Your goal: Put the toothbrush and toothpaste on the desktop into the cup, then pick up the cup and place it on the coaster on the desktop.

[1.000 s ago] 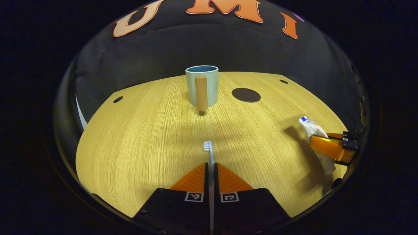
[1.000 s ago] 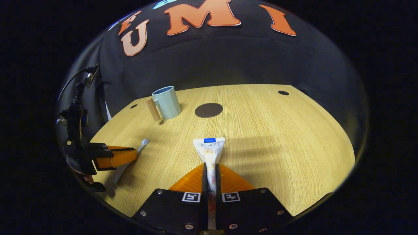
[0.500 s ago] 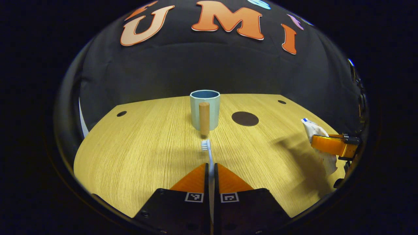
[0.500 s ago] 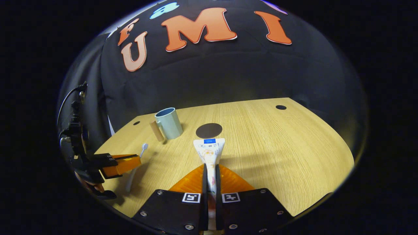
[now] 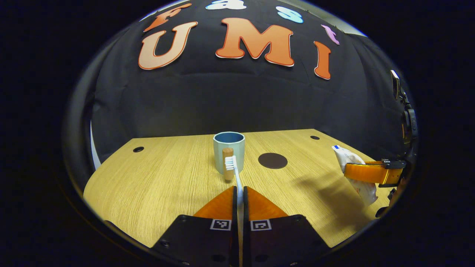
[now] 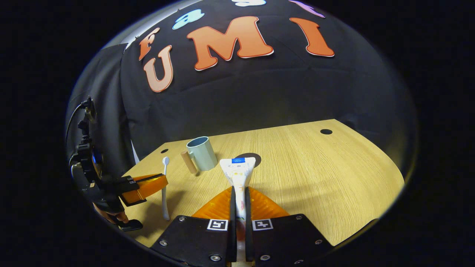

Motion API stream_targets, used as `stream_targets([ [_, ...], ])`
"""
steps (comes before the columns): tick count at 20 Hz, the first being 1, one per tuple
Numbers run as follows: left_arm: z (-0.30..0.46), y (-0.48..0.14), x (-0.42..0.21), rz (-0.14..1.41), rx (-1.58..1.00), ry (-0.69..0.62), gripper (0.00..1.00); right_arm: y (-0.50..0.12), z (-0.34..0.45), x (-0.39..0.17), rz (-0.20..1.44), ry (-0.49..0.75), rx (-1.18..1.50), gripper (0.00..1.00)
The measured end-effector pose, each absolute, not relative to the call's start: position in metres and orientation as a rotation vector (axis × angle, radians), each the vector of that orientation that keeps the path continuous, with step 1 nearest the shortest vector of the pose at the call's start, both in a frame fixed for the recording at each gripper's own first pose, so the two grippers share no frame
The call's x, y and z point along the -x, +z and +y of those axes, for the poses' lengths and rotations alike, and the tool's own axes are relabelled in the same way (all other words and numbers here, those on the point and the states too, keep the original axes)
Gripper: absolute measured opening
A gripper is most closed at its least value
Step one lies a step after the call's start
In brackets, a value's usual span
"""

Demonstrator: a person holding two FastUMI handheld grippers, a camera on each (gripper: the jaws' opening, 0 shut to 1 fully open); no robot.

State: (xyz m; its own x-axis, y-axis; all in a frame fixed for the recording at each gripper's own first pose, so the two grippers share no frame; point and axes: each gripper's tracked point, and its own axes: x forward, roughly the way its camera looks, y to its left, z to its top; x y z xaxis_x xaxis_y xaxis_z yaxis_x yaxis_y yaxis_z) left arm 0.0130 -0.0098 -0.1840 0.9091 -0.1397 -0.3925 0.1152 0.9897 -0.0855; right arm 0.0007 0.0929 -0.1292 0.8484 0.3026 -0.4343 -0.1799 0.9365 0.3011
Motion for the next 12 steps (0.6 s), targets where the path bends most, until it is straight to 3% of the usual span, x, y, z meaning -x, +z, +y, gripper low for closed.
stream_targets([
  [12,-0.005,-0.133,-0.016,0.249,0.071,-0.124,0.04,-0.114,0.086,-0.007,0.442,0.23,-0.291,0.1],
])
